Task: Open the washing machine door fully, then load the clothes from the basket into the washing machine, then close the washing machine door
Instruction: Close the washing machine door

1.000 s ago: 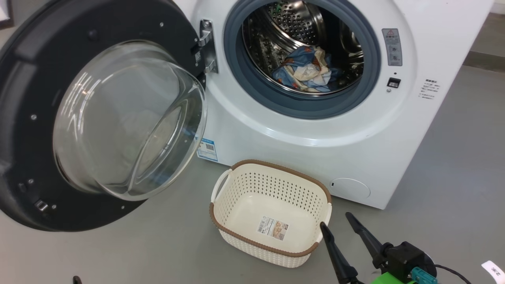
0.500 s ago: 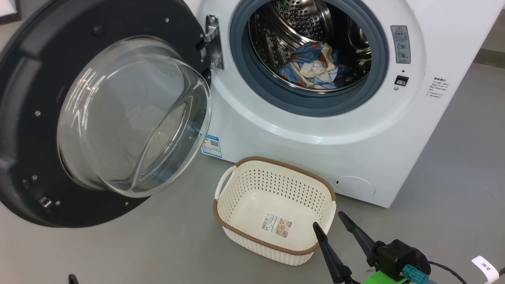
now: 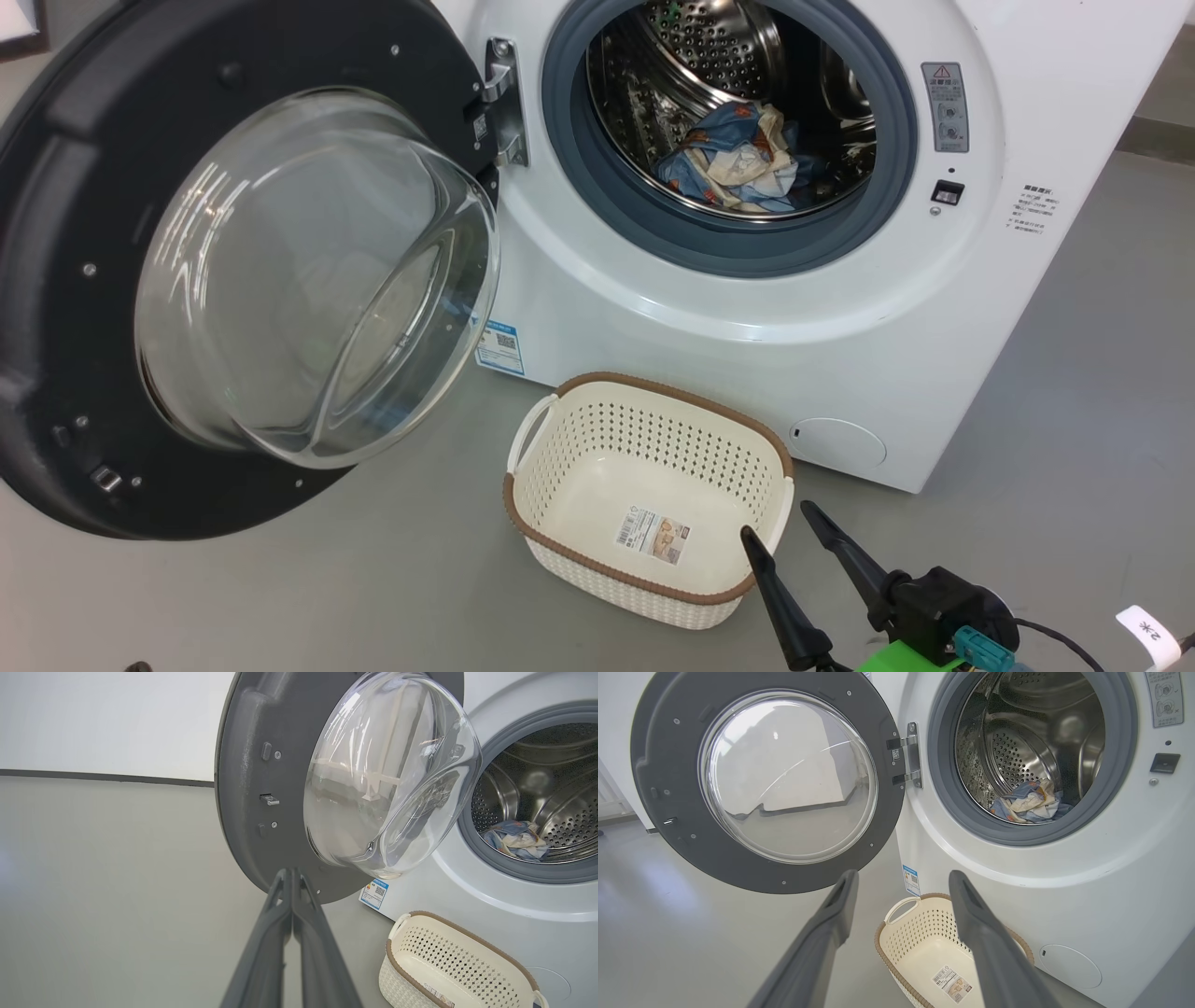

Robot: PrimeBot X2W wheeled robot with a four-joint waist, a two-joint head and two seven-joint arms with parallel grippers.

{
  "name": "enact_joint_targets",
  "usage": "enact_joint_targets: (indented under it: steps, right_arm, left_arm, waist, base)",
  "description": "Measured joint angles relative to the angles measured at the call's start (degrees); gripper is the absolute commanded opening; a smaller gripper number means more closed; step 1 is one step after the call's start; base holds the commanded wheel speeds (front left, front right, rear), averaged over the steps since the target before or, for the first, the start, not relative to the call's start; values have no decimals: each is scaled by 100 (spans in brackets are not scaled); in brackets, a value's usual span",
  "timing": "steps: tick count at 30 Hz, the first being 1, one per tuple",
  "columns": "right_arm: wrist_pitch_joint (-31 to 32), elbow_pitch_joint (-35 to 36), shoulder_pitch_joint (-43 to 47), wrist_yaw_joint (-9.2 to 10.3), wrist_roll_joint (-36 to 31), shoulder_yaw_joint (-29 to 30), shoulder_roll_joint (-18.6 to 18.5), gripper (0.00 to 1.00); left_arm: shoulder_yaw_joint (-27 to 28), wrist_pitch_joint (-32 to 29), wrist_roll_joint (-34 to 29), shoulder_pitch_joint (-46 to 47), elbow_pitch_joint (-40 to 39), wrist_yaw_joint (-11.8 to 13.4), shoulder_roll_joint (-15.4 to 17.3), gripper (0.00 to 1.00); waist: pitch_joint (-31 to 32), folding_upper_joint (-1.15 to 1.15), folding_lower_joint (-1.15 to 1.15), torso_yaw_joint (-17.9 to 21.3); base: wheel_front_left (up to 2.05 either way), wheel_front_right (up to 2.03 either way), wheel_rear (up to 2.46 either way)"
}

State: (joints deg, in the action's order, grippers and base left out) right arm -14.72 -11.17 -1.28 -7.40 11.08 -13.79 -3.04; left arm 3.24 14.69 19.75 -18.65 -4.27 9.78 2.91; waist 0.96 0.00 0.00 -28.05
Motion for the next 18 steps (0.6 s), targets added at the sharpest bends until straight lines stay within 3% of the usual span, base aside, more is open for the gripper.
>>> enact_joint_targets:
  steps: [2, 4, 13, 18]
  right_arm:
    - [0, 0, 0, 0, 2, 0, 0, 100]
    - [0, 1, 1, 0, 13, 3, 0, 100]
    - [0, 0, 2, 0, 40, 10, 1, 100]
    - [0, 1, 4, 0, 157, 33, 0, 100]
  left_arm:
    - [21, 0, 31, 1, -42, -8, 0, 0]
    - [166, 0, 363, 3, -149, -137, -1, 0]
    - [1035, 0, 581, 258, -258, -673, 5, 0]
    - [1601, 0, 1261, 823, -231, -991, 91, 0]
  waist:
    - [-2, 0, 0, -1]
    - [-9, 0, 0, -4]
    - [-41, 0, 0, 7]
    - [-62, 0, 0, 19]
  base:
    - [0, 0, 0]
    - [0, 0, 0]
    - [0, 0, 0]
    - [0, 0, 0]
